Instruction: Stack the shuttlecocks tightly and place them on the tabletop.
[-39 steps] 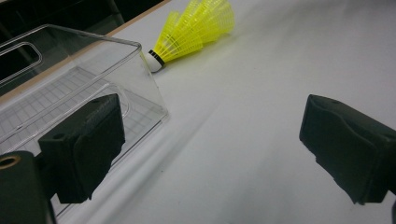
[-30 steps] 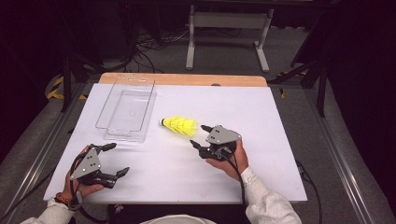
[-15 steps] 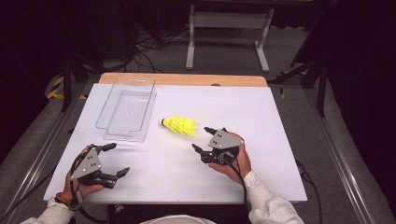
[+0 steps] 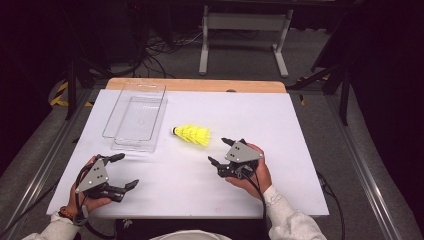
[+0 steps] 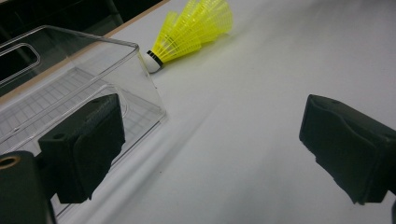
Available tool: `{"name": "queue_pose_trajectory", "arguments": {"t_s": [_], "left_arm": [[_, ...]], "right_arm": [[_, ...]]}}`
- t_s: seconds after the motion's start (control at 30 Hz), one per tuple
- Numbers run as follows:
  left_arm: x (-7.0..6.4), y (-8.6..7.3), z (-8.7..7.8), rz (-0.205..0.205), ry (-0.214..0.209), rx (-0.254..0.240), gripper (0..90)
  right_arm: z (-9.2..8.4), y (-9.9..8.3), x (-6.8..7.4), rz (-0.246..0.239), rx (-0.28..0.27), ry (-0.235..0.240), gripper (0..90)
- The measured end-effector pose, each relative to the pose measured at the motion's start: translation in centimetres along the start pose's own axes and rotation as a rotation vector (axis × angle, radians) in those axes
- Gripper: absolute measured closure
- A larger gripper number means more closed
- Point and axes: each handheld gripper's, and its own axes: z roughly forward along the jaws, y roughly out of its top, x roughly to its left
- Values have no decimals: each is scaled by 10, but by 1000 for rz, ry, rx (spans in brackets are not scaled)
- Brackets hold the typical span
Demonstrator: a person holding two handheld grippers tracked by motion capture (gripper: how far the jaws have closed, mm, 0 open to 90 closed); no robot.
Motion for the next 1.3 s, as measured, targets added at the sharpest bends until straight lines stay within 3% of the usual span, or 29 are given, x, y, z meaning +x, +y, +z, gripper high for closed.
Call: {"name": "queue_pose_trajectory", "arguments": {"t_s": [0.17, 0.2, 0.4, 0.93, 1.3], "left_arm": [[-1, 3, 1, 6, -1, -7, 76], [-1, 3, 1, 7, -1, -9, 76], [0, 6, 2, 20, 1, -12, 76], [7, 21, 18, 40, -9, -27, 75], [11, 26, 27, 45, -21, -30, 74]], "right_arm": [[-1, -3, -2, 5, 5, -8, 266], [0, -4, -2, 11, 11, -13, 216], [-1, -9, -4, 12, 30, -31, 160], [-16, -29, -18, 40, 39, -68, 136], [-15, -33, -21, 53, 45, -78, 136]]}}
